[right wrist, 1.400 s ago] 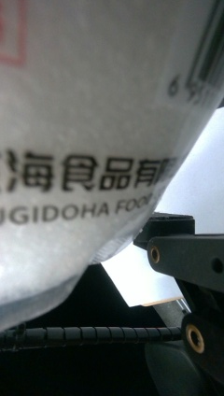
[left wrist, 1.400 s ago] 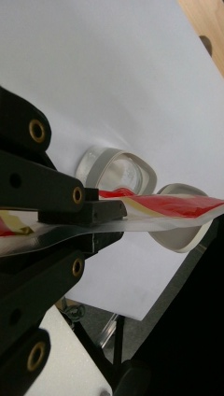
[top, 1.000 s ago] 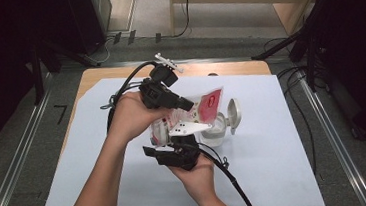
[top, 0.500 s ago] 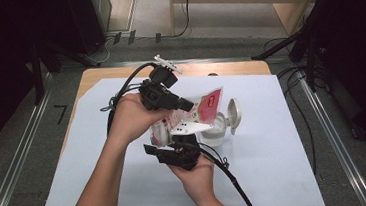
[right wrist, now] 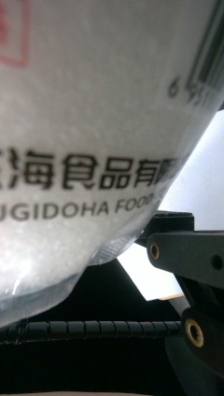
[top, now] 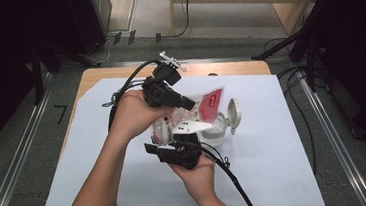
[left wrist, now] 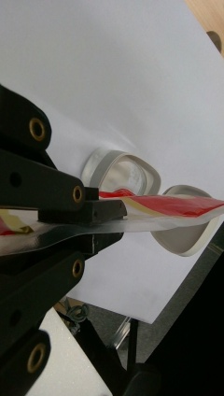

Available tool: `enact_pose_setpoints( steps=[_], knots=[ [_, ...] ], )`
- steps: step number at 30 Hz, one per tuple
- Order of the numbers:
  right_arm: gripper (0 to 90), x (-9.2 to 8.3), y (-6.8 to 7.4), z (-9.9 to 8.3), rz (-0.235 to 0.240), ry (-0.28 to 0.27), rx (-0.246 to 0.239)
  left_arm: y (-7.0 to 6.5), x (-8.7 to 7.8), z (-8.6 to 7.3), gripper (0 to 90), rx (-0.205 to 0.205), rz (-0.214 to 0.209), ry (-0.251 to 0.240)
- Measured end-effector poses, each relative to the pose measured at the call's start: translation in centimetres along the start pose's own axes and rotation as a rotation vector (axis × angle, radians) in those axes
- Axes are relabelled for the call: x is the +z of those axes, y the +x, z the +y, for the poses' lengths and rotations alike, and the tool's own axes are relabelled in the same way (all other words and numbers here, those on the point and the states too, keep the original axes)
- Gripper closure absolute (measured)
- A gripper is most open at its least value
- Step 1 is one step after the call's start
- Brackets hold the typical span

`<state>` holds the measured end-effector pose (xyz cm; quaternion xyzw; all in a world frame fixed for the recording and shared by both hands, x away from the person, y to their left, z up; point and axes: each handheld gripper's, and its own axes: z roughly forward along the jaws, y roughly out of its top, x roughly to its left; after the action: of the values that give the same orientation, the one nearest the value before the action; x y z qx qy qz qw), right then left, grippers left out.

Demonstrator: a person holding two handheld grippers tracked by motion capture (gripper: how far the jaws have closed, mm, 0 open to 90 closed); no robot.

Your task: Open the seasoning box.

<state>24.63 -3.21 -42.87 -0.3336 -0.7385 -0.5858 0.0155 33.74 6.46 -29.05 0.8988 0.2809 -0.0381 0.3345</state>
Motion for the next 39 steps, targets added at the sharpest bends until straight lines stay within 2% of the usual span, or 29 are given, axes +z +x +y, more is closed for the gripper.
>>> enact_pose_setpoints(
  steps=[6,12,19,30,39],
  knots=[
    [62.5,0.01,0.05,0.01,0.004,0.007,0.000,0.05,0.02,0.02,89.7,0.009,-0.006,0.014],
    [62.7,0.03,-0.01,0.11,0.002,0.008,0.003,0.03,0.06,0.04,89.7,0.005,0.004,-0.001],
    [62.1,0.05,0.01,0.26,-0.015,0.027,-0.023,0.10,0.03,0.14,89.5,0.000,0.011,0.003],
    [63.3,-0.15,-0.06,0.38,-0.008,0.005,0.013,-0.17,0.15,0.47,87.9,0.010,0.011,0.006],
    [63.2,-0.19,-0.28,0.29,0.001,-0.012,0.038,-0.36,0.21,0.25,86.4,0.016,0.013,-0.013]
  ],
)
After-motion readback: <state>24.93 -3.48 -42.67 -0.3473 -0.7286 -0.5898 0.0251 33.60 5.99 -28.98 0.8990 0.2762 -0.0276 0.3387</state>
